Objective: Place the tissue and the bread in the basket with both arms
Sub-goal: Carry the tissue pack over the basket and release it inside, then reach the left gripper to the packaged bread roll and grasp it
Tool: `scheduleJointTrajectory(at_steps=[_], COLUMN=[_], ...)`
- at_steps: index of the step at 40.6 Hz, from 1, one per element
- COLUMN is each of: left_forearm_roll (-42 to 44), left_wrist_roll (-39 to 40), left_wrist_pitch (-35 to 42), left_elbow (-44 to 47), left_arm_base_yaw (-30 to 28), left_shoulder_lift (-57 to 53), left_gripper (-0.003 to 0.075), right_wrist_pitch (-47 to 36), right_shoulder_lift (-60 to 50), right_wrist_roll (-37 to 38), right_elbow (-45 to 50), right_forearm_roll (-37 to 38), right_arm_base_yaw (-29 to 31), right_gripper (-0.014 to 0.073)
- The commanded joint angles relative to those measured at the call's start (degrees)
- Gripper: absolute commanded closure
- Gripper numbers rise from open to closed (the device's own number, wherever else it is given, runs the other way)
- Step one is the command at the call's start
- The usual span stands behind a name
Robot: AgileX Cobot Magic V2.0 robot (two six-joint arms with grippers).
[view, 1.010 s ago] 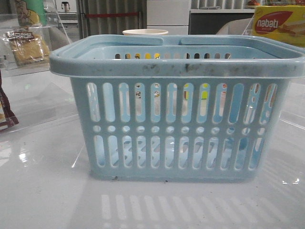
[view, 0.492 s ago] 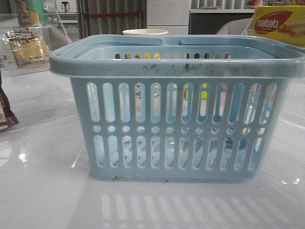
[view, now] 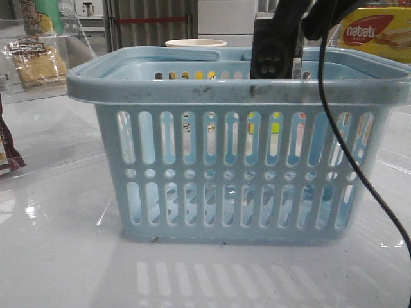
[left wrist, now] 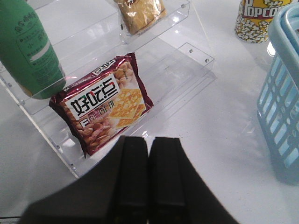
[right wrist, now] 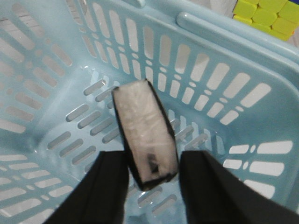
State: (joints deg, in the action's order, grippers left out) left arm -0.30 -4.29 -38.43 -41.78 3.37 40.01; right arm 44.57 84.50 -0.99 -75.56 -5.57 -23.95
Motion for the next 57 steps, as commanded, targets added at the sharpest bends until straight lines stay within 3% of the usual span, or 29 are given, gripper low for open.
scheduleJointTrajectory(at_steps=[1, 9, 21, 25, 33, 36, 47, 57], left_forearm_roll=[-0.5, -0.5, -0.5, -0.5, -0.5, -0.5, -0.5, -0.7], left_wrist_roll=[0.0, 0.0, 0.0, 0.0, 0.0, 0.0, 0.0, 2.1], left_wrist_pitch=[4.6, 4.6, 4.6, 5.5, 10.9, 13.1, 20.0, 18.7], left_elbow=[-1.8, -1.8, -1.8, -1.8, -2.1, -2.7, -10.2, -23.0], left_arm_base_yaw=[0.0, 0.0, 0.0, 0.0, 0.0, 0.0, 0.0, -0.6], left_shoulder_lift=[0.1, 0.1, 0.1, 0.2, 4.6, 7.2, 23.2, 38.8], left_gripper=[0.0629, 0.0629, 0.0617, 0.054, 0.0218, 0.0153, 0.0147, 0.0147], right_wrist_pitch=[-4.0, -4.2, -6.4, -6.4, -6.4, -6.0, -5.5, -5.5], right_shoulder_lift=[-2.0, -5.4, -23.2, -28.8, -36.9, -38.3, -38.3, -38.3], right_wrist_roll=[-0.4, -0.4, -4.5, -5.1, -5.1, -5.0, -5.0, -5.0], right_elbow=[-1.6, 0.1, 13.5, 17.9, 23.5, 24.4, 24.5, 24.5], right_forearm_roll=[0.4, 0.7, 0.7, 0.7, 0.7, 0.7, 0.9, 0.9], right_arm_base_yaw=[0.0, 0.0, 0.0, 0.0, 0.0, 0.0, 0.0, 0.0], right_gripper=[0.0039, 0.0033, 0.0033, 0.0033, 0.0033, 0.0033, 0.0033, 0.0033])
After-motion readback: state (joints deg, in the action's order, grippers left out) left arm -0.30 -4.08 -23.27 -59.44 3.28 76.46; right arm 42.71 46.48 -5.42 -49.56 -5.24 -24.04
